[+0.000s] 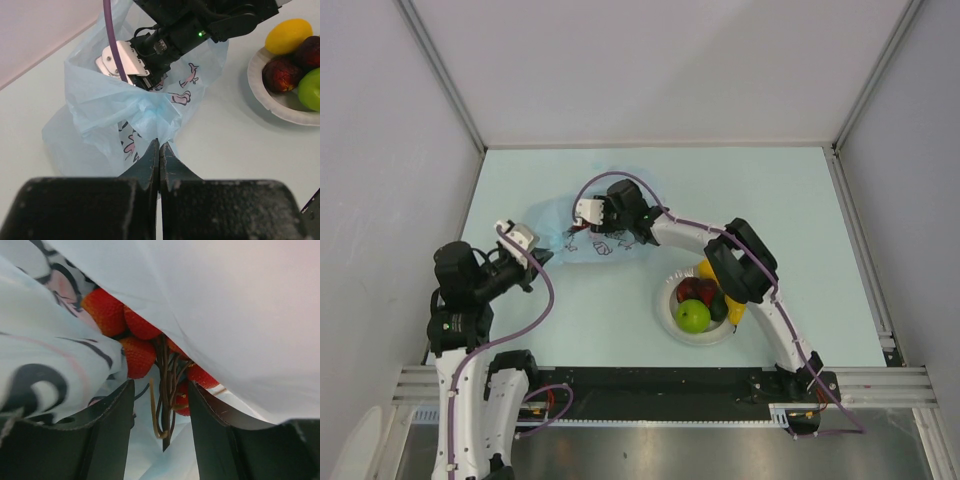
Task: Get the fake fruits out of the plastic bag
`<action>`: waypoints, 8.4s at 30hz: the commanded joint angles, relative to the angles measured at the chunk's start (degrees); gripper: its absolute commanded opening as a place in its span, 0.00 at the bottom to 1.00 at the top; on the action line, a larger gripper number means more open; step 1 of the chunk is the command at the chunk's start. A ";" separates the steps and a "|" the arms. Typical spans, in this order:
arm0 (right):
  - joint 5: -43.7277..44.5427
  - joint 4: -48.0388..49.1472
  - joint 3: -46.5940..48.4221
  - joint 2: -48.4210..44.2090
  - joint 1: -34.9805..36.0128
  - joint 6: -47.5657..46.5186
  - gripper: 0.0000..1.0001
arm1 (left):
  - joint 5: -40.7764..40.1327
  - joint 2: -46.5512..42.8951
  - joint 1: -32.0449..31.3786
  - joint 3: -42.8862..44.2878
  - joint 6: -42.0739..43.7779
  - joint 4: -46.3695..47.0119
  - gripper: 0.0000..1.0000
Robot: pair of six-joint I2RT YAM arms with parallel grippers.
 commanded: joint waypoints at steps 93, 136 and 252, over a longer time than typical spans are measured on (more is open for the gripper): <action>-30.45 -50.61 -27.97 -69.94 -15.54 26.43 0.00 | -11.48 22.05 1.42 6.65 -23.90 24.65 0.41; -2.74 -60.02 -18.31 -54.20 -1.20 30.39 0.01 | -10.95 8.86 1.50 -6.45 -28.47 29.14 0.50; 10.18 -40.24 5.86 -0.85 20.43 8.77 0.45 | -15.70 9.74 2.73 -3.81 -39.28 30.19 0.63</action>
